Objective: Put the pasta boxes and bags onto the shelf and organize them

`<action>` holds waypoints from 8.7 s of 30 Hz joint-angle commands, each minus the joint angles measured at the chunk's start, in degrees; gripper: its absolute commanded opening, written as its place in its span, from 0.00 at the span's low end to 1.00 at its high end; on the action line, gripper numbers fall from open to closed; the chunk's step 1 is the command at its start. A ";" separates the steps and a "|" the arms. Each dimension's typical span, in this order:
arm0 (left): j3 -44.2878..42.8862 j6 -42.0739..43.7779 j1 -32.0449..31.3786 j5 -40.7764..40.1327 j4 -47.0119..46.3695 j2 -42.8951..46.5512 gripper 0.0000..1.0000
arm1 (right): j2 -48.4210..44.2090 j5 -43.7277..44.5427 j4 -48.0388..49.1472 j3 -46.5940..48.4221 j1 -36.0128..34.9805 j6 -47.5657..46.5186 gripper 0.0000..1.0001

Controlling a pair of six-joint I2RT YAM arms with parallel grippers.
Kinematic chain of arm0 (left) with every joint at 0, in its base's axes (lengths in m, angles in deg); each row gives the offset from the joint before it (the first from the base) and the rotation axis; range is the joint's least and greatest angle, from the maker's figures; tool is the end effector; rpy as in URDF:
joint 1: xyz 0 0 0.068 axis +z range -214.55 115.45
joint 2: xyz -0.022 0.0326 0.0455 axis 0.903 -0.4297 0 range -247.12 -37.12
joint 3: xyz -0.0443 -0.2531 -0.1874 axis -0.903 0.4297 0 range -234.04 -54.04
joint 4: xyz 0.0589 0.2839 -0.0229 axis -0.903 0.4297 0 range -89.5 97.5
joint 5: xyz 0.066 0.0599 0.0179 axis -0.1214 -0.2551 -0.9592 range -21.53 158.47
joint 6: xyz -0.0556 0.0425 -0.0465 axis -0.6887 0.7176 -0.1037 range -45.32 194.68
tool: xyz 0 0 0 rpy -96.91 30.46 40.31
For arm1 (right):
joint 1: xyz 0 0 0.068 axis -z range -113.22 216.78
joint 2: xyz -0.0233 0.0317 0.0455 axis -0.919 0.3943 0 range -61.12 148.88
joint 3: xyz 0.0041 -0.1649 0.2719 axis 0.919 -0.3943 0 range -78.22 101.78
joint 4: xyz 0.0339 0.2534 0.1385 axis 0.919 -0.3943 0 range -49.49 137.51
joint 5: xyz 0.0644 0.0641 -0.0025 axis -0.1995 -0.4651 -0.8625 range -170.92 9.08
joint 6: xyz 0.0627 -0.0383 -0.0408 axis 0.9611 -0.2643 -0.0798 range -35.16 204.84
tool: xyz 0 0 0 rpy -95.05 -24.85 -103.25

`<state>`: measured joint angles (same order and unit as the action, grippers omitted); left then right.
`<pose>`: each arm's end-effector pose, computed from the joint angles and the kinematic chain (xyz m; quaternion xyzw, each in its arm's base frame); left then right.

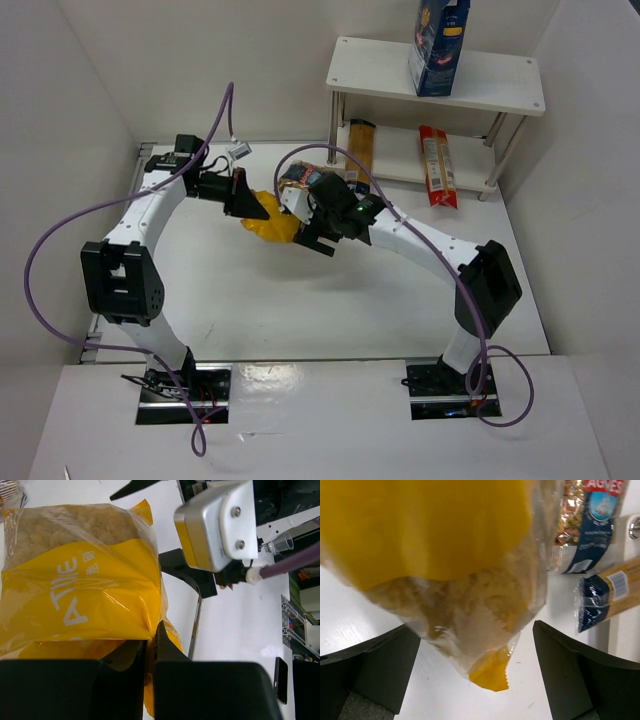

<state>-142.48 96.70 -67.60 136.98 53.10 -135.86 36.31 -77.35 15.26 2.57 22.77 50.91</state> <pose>0.3913 -0.0894 0.3402 0.3032 0.7557 -0.5078 0.2813 0.3188 0.3015 0.2887 -0.5801 0.7345 0.0017 0.3522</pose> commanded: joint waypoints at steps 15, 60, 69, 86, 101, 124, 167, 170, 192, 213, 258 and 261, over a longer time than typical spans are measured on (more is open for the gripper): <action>1.17 -0.31 -0.03 12.26 -3.38 6.63 0.00 | 4.17 -3.03 6.24 5.85 -0.64 -2.37 1.00; 21.99 -2.60 24.75 -31.51 -10.32 33.51 1.00 | -23.51 -23.17 -3.26 4.98 24.31 4.67 0.00; 30.77 -3.74 30.12 -35.46 -13.31 40.11 1.00 | -24.74 -20.97 -2.55 11.38 27.65 9.67 0.00; 32.55 -3.74 31.79 -34.68 -14.37 41.79 1.00 | -25.80 -9.04 -4.85 26.25 36.18 7.65 0.00; 30.17 -3.21 31.79 -34.67 -13.84 39.41 1.00 | -26.32 7.58 0.78 27.93 37.24 5.28 0.00; 27.98 -3.21 31.79 -34.67 -13.31 36.69 1.00 | -21.93 28.94 11.06 34.62 38.82 -0.07 0.00; 25.87 -1.63 31.79 -34.23 -14.37 35.63 1.00 | -15.96 33.43 22.14 32.94 47.88 -2.81 0.00; 25.87 -2.16 31.79 -36.78 -14.37 36.16 1.00 | -15.25 32.29 22.14 34.34 47.88 -2.19 0.00; 25.34 -2.16 32.32 -37.92 -13.31 36.16 1.00 | -7.96 28.59 19.07 41.98 47.88 1.23 0.00; 26.39 -1.63 33.37 -37.92 -13.31 36.16 1.00 | -4.18 17.61 12.04 48.32 45.43 6.07 0.00; 27.45 -1.63 35.57 -36.78 -12.78 37.74 1.00 | 0.56 26.75 20.21 47.26 48.32 4.04 0.00; 27.45 -1.11 35.57 -36.78 -12.26 37.74 1.00 | 1.19 26.75 19.51 49.37 48.32 4.58 0.00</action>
<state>-114.81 94.26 -32.43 98.80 40.56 -99.51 39.63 -52.06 21.68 45.00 70.55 52.44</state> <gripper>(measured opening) 1.000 0.200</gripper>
